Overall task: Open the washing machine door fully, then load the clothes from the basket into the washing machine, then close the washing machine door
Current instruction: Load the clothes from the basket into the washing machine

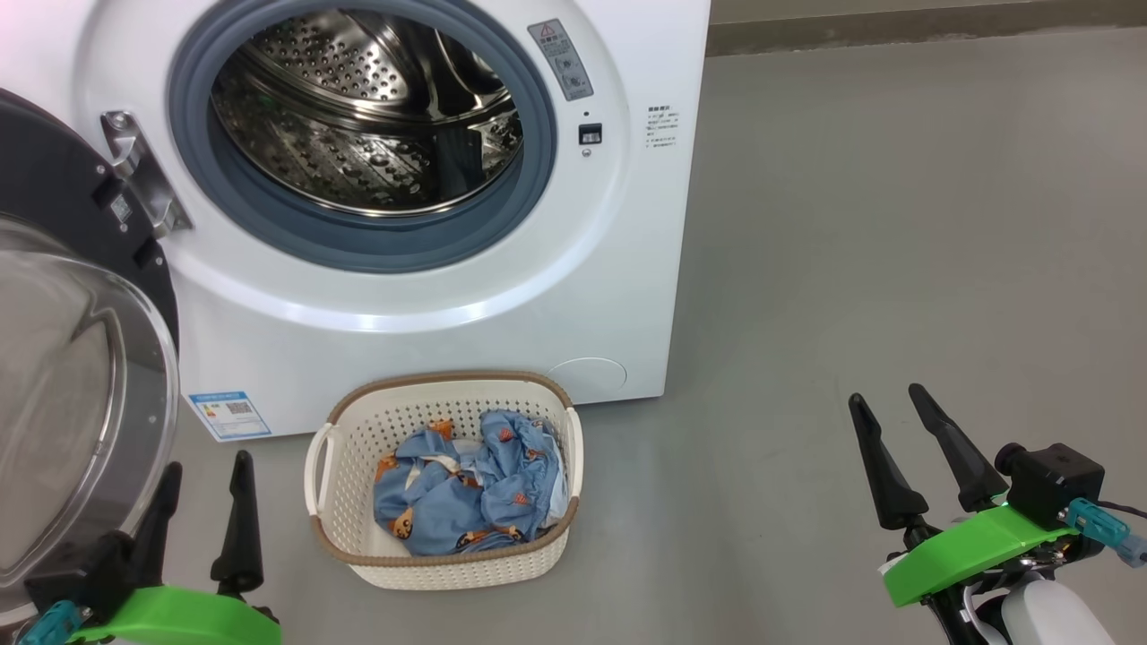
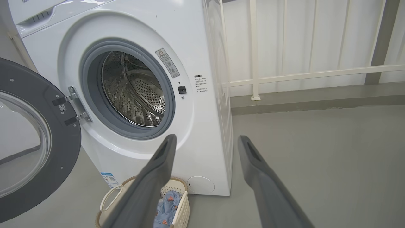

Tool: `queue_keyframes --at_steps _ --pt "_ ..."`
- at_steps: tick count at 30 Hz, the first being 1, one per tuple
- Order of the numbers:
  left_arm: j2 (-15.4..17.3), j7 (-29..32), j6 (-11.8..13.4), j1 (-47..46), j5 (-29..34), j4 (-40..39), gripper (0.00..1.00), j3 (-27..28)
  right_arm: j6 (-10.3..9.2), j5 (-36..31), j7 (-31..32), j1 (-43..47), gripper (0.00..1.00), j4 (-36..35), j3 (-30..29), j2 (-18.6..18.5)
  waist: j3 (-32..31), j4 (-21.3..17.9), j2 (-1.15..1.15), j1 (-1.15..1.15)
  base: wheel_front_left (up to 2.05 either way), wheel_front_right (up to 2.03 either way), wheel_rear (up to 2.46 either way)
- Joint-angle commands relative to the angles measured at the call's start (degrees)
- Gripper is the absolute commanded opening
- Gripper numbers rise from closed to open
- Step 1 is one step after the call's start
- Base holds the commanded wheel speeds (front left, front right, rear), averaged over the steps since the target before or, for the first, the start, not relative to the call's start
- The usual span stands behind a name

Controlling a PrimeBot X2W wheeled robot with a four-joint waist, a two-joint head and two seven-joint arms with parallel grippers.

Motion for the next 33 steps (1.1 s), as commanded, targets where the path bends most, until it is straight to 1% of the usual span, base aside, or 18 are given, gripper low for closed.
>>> queue_keyframes --at_steps 1,16,33 --pt "1.08 -0.55 -0.1 -1.16 0.05 -1.65 1.0 2.27 0.09 -0.3 -0.69 -1.37 1.0 -1.5 0.97 -0.55 0.01 0.08 0.0 0.0 0.0 0.0 0.0" --pt "0.89 -0.7 0.55 -1.0 0.75 -1.78 1.0 2.15 0.09 0.01 -0.69 -1.17 1.0 -1.21 1.18 -0.54 0.11 0.76 0.0 0.0 0.0 0.0 0.0" --pt "1.33 -0.51 0.28 -1.32 0.28 -1.55 1.0 1.61 0.09 0.15 -0.69 -1.29 1.0 -1.2 1.13 -0.29 0.22 0.95 0.0 0.0 0.1 -0.1 0.0"
